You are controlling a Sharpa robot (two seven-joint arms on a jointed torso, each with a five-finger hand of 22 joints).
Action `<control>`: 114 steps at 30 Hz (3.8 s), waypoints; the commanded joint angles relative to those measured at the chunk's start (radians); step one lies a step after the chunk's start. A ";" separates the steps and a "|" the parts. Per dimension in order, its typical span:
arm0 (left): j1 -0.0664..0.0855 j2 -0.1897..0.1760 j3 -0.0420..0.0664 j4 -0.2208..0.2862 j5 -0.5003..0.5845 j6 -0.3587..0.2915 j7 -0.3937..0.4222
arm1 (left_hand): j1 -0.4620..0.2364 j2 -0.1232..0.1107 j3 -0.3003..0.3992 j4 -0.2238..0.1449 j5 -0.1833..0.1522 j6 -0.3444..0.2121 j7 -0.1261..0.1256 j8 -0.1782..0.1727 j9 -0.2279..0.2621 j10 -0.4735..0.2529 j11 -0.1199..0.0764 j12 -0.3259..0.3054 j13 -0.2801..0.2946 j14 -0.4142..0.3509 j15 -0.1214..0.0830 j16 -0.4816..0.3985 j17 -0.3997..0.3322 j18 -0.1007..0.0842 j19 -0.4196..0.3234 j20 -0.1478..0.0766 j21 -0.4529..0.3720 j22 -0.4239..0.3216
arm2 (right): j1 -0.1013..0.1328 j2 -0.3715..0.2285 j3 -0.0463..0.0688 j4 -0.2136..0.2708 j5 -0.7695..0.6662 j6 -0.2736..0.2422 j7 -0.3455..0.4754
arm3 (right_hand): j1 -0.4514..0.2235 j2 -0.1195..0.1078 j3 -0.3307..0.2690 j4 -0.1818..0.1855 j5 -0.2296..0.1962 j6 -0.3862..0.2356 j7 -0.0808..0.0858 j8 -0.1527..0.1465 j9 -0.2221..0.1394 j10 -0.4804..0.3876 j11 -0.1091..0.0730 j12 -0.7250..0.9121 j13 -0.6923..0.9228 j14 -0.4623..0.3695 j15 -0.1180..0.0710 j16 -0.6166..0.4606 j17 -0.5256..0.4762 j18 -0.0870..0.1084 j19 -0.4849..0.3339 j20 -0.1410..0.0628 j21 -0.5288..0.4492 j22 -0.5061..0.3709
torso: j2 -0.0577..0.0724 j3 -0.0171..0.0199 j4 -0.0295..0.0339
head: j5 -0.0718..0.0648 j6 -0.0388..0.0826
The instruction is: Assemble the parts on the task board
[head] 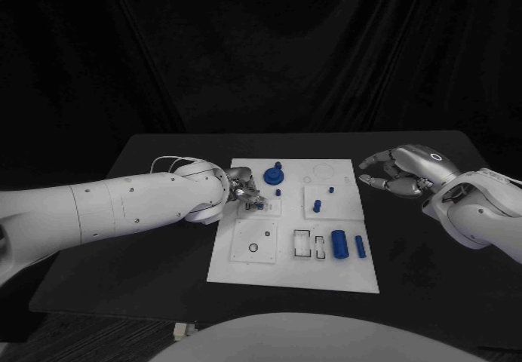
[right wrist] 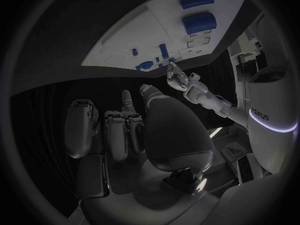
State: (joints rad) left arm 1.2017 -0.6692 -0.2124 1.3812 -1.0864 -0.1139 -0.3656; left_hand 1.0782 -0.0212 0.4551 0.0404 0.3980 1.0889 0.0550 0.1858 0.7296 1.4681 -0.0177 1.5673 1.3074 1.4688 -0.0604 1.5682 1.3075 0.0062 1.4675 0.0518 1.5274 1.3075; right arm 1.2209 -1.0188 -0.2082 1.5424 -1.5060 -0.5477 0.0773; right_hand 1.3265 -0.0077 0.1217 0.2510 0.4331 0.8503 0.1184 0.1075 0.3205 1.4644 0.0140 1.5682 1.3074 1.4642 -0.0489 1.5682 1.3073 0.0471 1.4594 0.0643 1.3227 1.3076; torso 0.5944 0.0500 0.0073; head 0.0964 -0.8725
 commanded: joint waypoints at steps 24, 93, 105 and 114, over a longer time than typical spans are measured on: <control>-0.012 0.003 0.000 -0.007 0.006 0.017 0.010 | -0.006 0.001 0.001 0.008 -0.007 -0.004 -0.007 0.003 0.000 0.103 0.000 0.003 0.263 0.102 -0.003 0.003 0.263 0.012 0.055 -0.003 -0.005 0.220 | -0.003 0.001 0.001 0.000 -0.002 0.018 -0.023 | 0.012 -0.001 0.009 -0.001 0.005 0.003 -0.002 -0.004 -0.002 0.106 0.006 0.003 0.263 0.105 0.004 -0.003 0.258 0.014 -0.006 0.001 -0.010 0.181 | 0.000 -0.0010 0.0006 | 0.006 0.000; -0.019 0.014 -0.001 -0.027 0.006 0.091 -0.023 | -0.054 -0.001 -0.122 0.121 -0.174 -0.042 0.011 -0.026 0.014 0.103 0.016 0.003 0.263 0.102 0.011 0.003 0.263 0.021 0.031 0.010 -0.036 0.202 | -0.008 0.009 0.001 -0.005 -0.002 0.036 -0.032 | 0.019 -0.002 0.016 -0.006 0.006 0.003 0.000 -0.004 -0.006 0.106 0.007 0.003 0.263 0.099 0.005 -0.021 0.242 0.021 -0.021 0.001 -0.044 0.170 | 0.000 -0.0005 -0.0004 | 0.010 0.000; -0.019 0.014 -0.001 -0.030 0.006 0.095 -0.025 | -0.089 0.002 -0.234 0.209 -0.254 -0.063 0.018 -0.010 0.045 0.103 0.024 0.003 0.263 0.102 0.019 0.003 0.263 0.022 0.030 0.019 -0.040 0.204 | -0.010 0.008 0.001 -0.005 -0.002 0.036 -0.032 | 0.019 -0.003 0.017 -0.006 0.006 0.003 0.000 -0.005 -0.006 0.106 0.008 0.003 0.263 0.098 0.005 -0.022 0.241 0.022 -0.021 0.001 -0.045 0.170 | 0.001 -0.0003 0.0003 | 0.011 0.000; -0.020 0.015 -0.001 -0.034 0.006 0.099 -0.027 | -0.086 0.009 -0.264 0.227 -0.266 -0.068 0.016 0.011 0.069 0.103 0.023 0.003 0.263 0.102 0.018 0.003 0.263 0.022 0.031 0.019 -0.041 0.205 | -0.011 0.009 0.001 -0.005 -0.002 0.036 -0.031 | 0.019 -0.003 0.017 -0.006 0.006 0.003 0.000 -0.005 -0.006 0.106 0.008 0.003 0.263 0.098 0.005 -0.022 0.241 0.022 -0.021 0.001 -0.045 0.170 | 0.000 -0.0003 -0.0001 | 0.012 0.000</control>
State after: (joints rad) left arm 1.1949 -0.6572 -0.2040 1.3494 -1.0842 -0.0583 -0.3709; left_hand 0.9951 -0.0144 0.1941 0.2675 0.1326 1.0572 0.0429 0.1898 0.7962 1.4649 0.0005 1.5673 1.3074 1.4653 -0.0497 1.5682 1.3077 0.0147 1.4641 0.0629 1.4902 1.3080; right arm 1.2122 -1.0094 -0.2083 1.5368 -1.5059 -0.5145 0.0623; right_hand 1.3347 -0.0081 0.1328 0.2456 0.4330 0.8503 0.1184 0.1076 0.3161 1.4644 0.0140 1.5683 1.3073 1.4642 -0.0489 1.5528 1.3073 0.0628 1.4452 0.0642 1.2818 1.3074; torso 0.5947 0.0497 0.0073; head 0.1079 -0.8725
